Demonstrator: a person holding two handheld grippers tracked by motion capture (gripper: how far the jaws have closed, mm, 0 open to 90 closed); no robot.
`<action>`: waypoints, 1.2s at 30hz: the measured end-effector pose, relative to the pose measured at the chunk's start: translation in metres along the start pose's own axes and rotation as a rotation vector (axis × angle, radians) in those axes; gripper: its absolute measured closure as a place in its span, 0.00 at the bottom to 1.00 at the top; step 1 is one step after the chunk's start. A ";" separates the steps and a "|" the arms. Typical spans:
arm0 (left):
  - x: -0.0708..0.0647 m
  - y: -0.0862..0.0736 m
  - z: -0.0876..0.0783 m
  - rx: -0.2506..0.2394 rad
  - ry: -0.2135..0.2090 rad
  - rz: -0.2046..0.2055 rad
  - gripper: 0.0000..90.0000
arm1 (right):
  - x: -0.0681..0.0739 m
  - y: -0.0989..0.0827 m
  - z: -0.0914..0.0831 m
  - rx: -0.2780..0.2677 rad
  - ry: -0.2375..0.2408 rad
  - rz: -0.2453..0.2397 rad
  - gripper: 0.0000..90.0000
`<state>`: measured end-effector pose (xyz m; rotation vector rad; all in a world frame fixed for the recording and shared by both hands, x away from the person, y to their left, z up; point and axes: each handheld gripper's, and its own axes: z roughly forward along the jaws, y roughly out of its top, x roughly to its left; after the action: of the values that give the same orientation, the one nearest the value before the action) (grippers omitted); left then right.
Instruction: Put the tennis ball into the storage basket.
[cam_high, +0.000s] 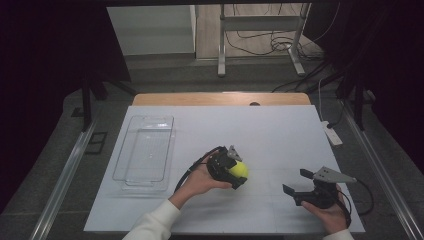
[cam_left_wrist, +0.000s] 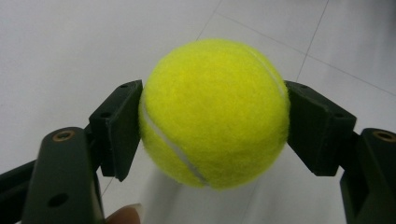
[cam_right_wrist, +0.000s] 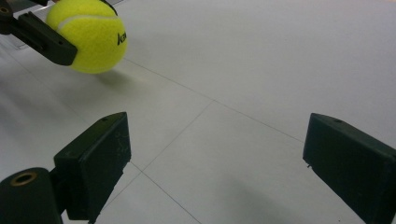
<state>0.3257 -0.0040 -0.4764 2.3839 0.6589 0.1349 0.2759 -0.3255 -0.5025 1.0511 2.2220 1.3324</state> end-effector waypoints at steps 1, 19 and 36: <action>0.000 0.000 0.000 0.000 0.000 0.000 0.29 | 0.000 0.000 0.000 0.000 0.000 0.000 0.09; 0.003 -0.008 -0.021 -0.075 0.006 -0.003 0.29 | 0.000 0.000 0.000 -0.004 -0.007 -0.003 0.09; 0.004 -0.013 -0.046 -0.204 0.030 -0.009 0.29 | 0.001 0.001 -0.001 -0.012 0.001 -0.003 0.09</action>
<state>0.3115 0.0322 -0.4491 2.1862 0.6388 0.2240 0.2752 -0.3249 -0.5011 1.0426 2.2127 1.3444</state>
